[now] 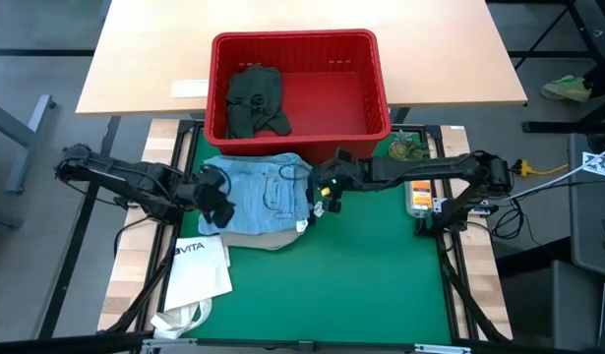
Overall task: Fold Laundry from Bin
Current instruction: Stack the folded light blue pants on top of the folded brown shorts
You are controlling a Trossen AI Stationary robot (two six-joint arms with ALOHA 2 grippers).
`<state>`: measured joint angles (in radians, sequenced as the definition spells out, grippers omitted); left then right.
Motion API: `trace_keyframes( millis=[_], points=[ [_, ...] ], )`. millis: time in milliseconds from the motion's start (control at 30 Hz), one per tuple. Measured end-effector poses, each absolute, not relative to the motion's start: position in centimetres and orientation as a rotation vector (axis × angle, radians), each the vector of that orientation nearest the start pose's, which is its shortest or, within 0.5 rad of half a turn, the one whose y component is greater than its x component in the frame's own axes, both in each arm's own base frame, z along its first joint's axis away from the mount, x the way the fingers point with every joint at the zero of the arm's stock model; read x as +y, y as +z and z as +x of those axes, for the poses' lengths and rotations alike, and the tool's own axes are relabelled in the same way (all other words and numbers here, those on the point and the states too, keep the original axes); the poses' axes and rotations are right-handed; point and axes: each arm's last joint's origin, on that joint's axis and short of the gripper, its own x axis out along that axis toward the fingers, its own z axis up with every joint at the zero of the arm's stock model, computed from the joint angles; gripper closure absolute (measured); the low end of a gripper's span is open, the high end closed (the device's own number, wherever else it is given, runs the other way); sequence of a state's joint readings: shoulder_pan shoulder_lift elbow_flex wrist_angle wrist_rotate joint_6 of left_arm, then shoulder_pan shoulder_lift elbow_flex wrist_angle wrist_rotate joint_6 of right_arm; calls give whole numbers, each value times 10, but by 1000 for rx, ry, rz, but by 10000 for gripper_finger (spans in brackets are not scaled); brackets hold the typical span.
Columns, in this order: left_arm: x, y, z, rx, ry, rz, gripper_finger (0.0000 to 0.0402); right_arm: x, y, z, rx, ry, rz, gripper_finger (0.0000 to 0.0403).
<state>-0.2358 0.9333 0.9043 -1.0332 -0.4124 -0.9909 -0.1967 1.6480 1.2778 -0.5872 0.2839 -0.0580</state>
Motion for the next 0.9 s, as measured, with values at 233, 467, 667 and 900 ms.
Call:
trace_keyframes(
  millis=[233, 467, 667, 900],
  points=[
    [-41, 281, 164, 902, 479, -607, 214, -30, 272, 347, 836, -324, -157, 255],
    [-48, 282, 162, 834, 522, -573, 232, 6, 267, 383, 596, -249, -306, 255],
    [-54, 273, 167, 846, 557, -499, 239, 9, 229, 416, 527, -196, -382, 255],
    [-62, 214, 164, 1024, 642, -407, 249, -10, 179, 424, 707, -233, -387, 255]
  ],
)
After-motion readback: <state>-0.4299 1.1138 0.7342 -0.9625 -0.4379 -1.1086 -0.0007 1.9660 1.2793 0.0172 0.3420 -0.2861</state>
